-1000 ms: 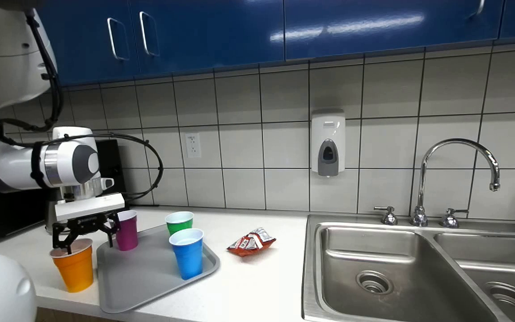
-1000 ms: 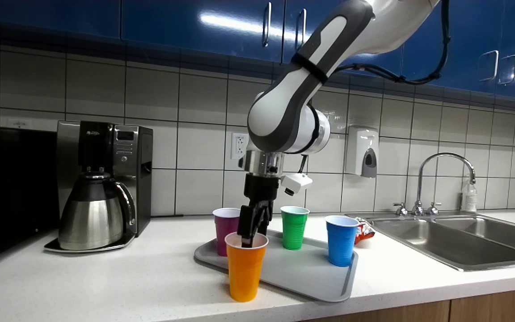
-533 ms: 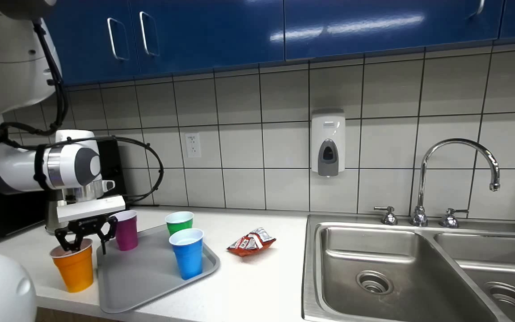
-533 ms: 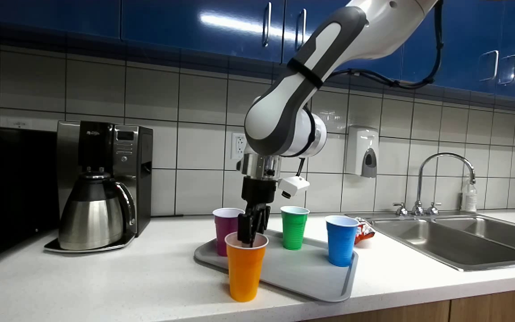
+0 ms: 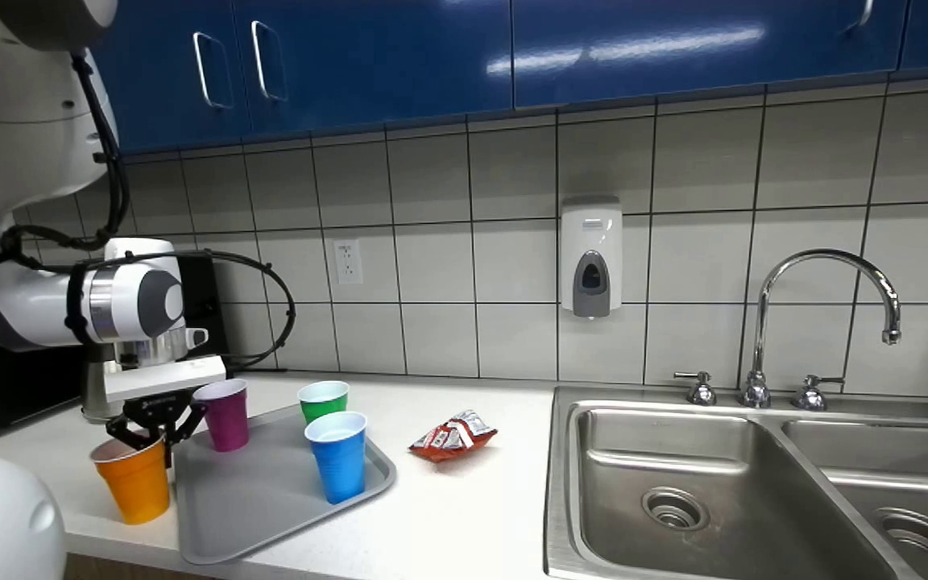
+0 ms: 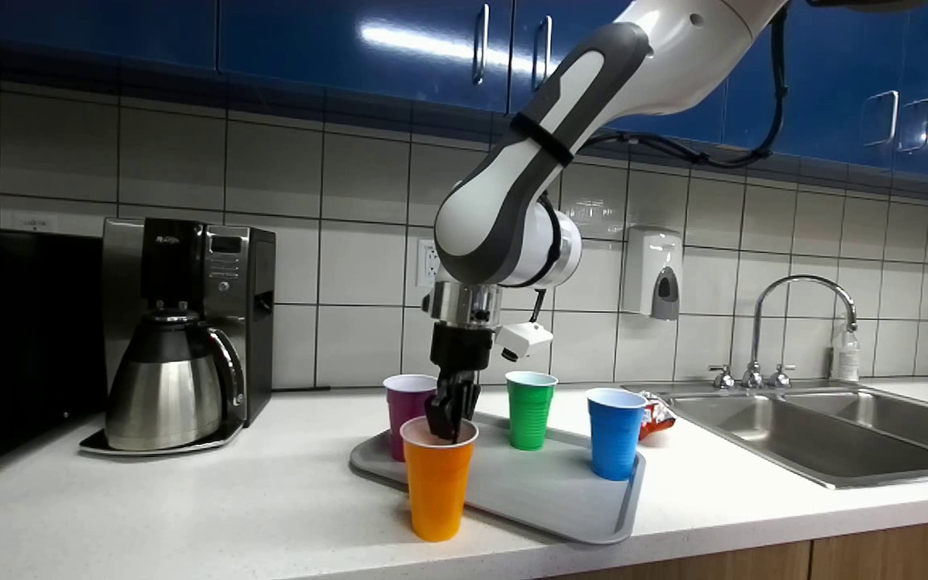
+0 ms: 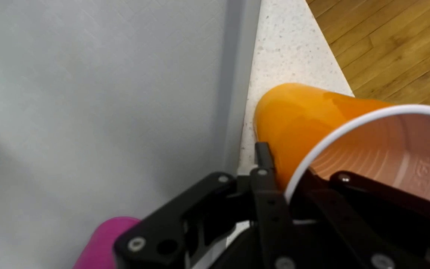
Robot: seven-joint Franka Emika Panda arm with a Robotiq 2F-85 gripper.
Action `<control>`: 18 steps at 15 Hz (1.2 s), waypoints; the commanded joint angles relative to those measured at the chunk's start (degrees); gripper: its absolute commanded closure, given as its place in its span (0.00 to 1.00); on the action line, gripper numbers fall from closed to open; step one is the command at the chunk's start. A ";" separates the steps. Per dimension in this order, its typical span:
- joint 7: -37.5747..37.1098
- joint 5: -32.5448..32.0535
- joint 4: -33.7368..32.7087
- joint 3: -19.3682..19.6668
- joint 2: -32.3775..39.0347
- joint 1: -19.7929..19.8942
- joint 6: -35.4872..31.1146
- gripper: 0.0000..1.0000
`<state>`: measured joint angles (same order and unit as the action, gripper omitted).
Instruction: Put the cups on the grey tray.
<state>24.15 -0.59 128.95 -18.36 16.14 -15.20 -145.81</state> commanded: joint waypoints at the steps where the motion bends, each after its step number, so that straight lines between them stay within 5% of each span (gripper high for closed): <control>1: 1.84 2.13 -2.41 -1.63 1.14 1.53 2.65 0.99; 10: 7.49 9.53 -3.56 -4.42 -0.21 3.91 4.00 0.99; 18: 7.40 12.27 -5.95 -1.93 -1.57 7.52 3.15 0.99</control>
<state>30.69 10.22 124.14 -20.79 16.19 -9.76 -144.54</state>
